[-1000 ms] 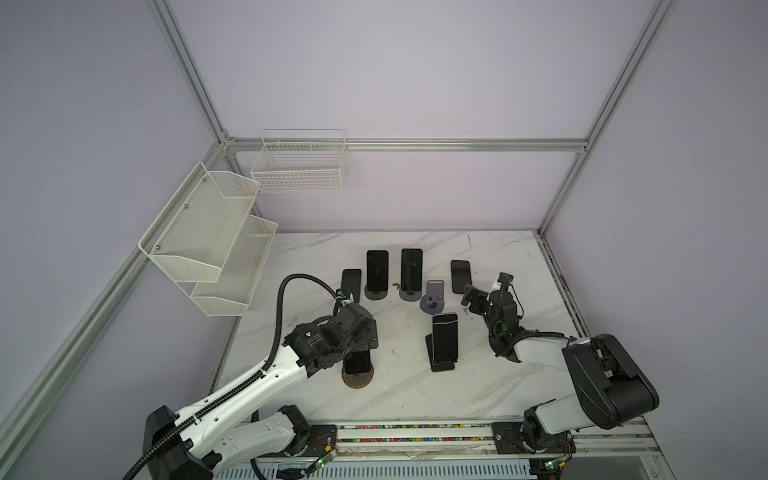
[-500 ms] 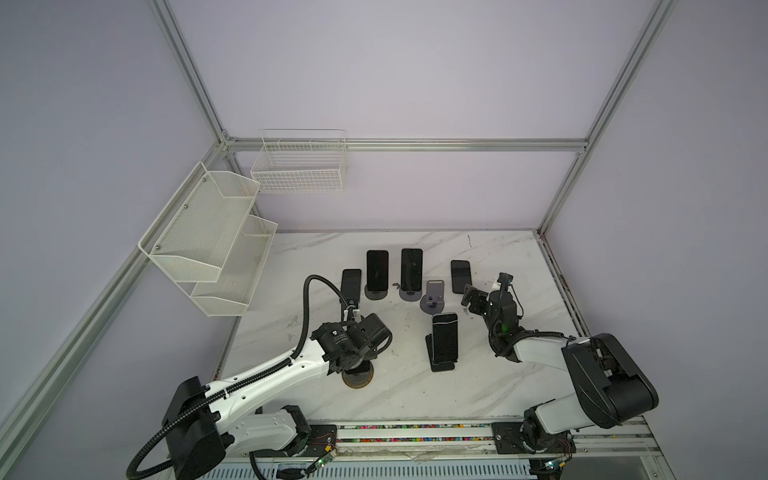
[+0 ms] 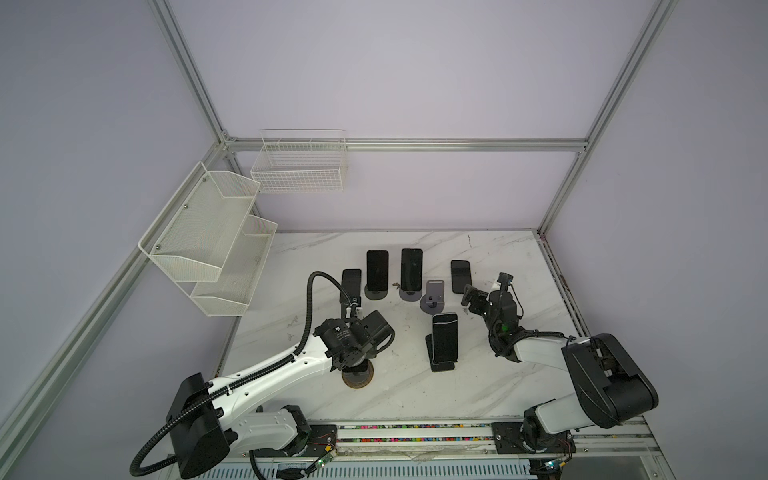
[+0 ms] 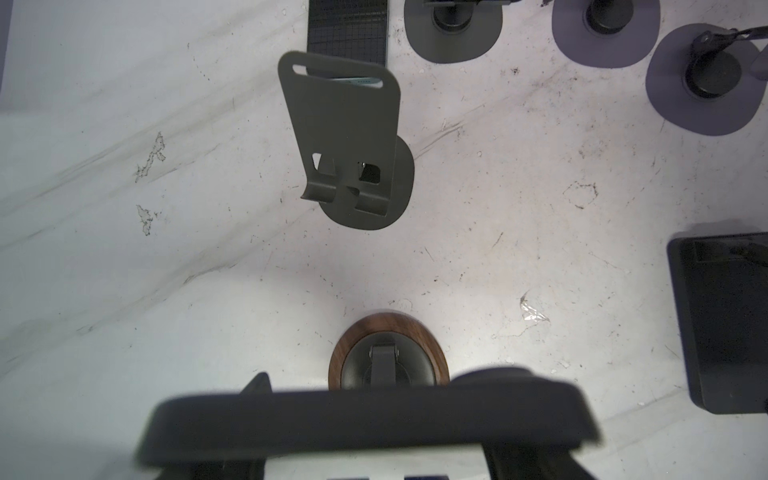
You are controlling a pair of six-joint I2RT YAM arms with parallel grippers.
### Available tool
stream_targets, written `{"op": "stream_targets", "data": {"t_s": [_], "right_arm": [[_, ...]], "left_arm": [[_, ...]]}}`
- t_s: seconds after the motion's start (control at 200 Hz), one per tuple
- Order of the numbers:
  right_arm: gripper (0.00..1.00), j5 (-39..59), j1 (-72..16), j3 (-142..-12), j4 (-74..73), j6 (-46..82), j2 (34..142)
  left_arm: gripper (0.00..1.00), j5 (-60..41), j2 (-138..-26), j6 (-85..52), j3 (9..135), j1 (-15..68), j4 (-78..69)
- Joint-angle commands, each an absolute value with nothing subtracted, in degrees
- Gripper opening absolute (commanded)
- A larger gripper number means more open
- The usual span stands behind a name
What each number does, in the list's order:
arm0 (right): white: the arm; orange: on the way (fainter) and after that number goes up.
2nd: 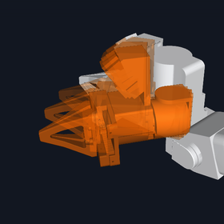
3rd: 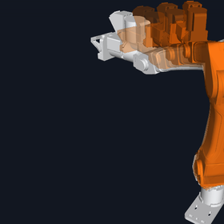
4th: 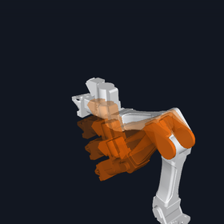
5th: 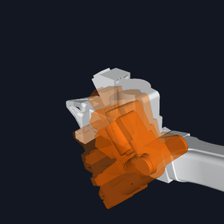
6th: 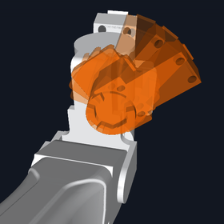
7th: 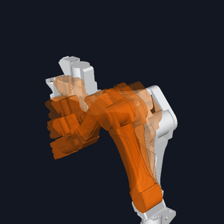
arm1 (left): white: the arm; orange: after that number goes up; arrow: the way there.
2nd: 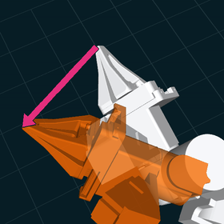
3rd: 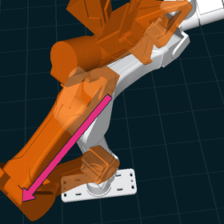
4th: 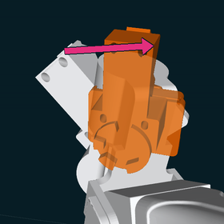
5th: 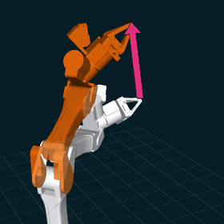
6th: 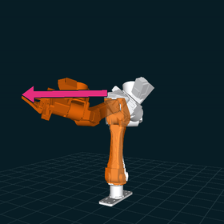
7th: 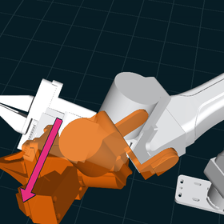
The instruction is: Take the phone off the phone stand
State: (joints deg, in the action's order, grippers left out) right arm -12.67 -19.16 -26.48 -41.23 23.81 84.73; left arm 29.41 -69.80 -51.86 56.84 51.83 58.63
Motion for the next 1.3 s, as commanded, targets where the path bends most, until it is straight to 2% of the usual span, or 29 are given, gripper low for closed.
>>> {"op": "stream_targets", "data": {"t_s": [0.0, 0.36, 0.46, 0.69, 1.01, 1.295], "right_arm": [[0.97, -13.3, -19.4, -27.8, -40.8, 24.5, 85.2], [0.97, -13.4, -19.4, -27.9, -40.7, 24.5, 85.4], [0.97, -13.5, -19.4, -28.0, -40.5, 24.5, 85.3], [0.97, -15.3, -19.4, -27.4, -41.1, 24.0, 84.9], [0.97, -14.1, -19.4, -23.6, -49.7, 21.0, 83.8], [0.97, -13.7, -19.5, -23.2, -50.5, 21.2, 83.9]], "left_arm": [[0.63, 31.6, -69.1, -50.6, 64.6, 51.9, 60.0], [0.62, 35.3, -69.8, -47.0, 72.1, 51.7, 63.0], [0.59, 38.0, -71.0, -43.6, 74.6, 50.8, 62.7], [0.59, 32.8, -75.7, -33.3, 82.8, 42.7, 60.1], [0.59, 24.7, -82.7, -24.6, 91.2, 31.1, 57.4], [0.59, 20.0, -85.7, -20.1, 93.8, 21.2, 56.4]]}}
